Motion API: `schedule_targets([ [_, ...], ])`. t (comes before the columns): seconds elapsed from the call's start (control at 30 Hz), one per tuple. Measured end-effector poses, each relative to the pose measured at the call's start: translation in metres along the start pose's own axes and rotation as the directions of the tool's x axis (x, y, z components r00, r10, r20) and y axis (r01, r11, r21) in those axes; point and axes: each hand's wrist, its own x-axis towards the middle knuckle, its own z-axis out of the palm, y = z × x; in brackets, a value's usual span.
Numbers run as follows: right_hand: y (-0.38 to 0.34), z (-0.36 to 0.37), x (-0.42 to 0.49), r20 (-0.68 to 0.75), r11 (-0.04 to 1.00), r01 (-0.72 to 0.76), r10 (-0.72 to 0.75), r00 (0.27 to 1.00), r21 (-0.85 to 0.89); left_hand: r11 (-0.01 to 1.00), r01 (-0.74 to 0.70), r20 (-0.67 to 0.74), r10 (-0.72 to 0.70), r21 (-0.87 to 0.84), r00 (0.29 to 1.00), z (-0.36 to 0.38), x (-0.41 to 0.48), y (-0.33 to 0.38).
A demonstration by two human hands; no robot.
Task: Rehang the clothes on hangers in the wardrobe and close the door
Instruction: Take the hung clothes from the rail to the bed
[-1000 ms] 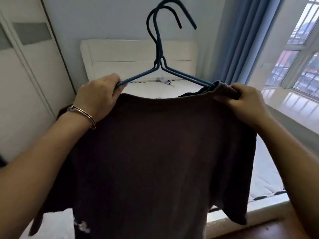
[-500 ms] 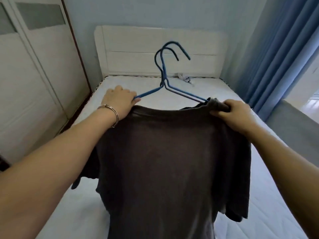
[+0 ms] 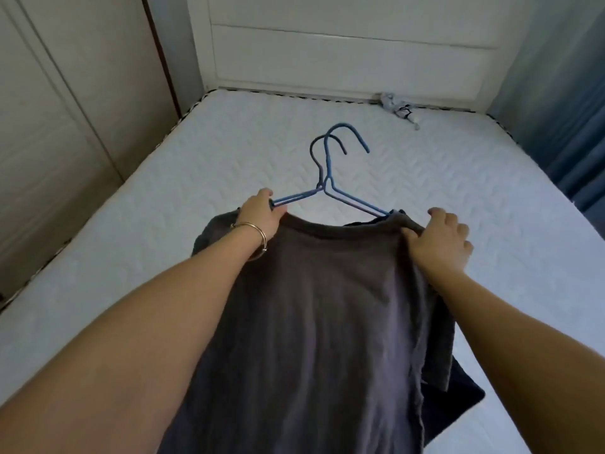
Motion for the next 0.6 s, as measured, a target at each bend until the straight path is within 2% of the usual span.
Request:
schedule_targets([
  [0.03, 0.000, 0.018, 0.000, 0.010, 1.000, 0.012, -0.012, 1.000, -0.003, 0.999, -0.018, 0.045, 0.020, -0.044, 0.999, 0.016, 0.007, -0.005],
  [0.07, 0.004, 0.038, -0.004, 0.070, 0.997, 0.055, -0.052, 0.996, -0.048, 0.999, -0.043, 0.108, 0.045, -0.019, 0.993, 0.032, 0.009, -0.015],
  [0.13, 0.023, 0.081, -0.027, 0.287, 0.977, 0.148, -0.099, 0.953, -0.155, 0.985, -0.070, 0.253, 0.029, 0.156, 0.967, 0.063, -0.003, -0.051],
  [0.2, 0.050, 0.115, -0.064, 0.517, 0.968, 0.158, -0.034, 0.855, -0.197, 0.936, -0.057, 0.388, -0.088, 0.347, 0.917, 0.089, -0.040, -0.097],
  [0.3, 0.086, 0.140, -0.118, 0.710, 0.953, 0.172, 0.059, 0.702, -0.249, 0.893, -0.020, 0.499, -0.233, 0.450, 0.835, 0.108, -0.116, -0.160],
  [0.37, 0.101, 0.138, -0.143, 0.753, 0.945, 0.196, 0.074, 0.654, -0.263, 0.902, 0.018, 0.523, -0.266, 0.431, 0.810, 0.105, -0.164, -0.191],
  [0.43, 0.108, 0.125, -0.160, 0.769, 0.947, 0.183, 0.092, 0.632, -0.263, 0.938, 0.123, 0.499, -0.280, 0.323, 0.820, 0.090, -0.204, -0.203],
  [0.53, 0.107, 0.098, -0.183, 0.777, 0.964, 0.147, 0.085, 0.623, -0.223, 0.944, 0.296, 0.456, -0.330, 0.146, 0.826, 0.054, -0.256, -0.195],
  [0.6, 0.099, 0.074, -0.201, 0.777, 0.976, 0.126, 0.060, 0.627, -0.176, 0.930, 0.355, 0.435, -0.360, 0.096, 0.825, 0.028, -0.288, -0.188],
])
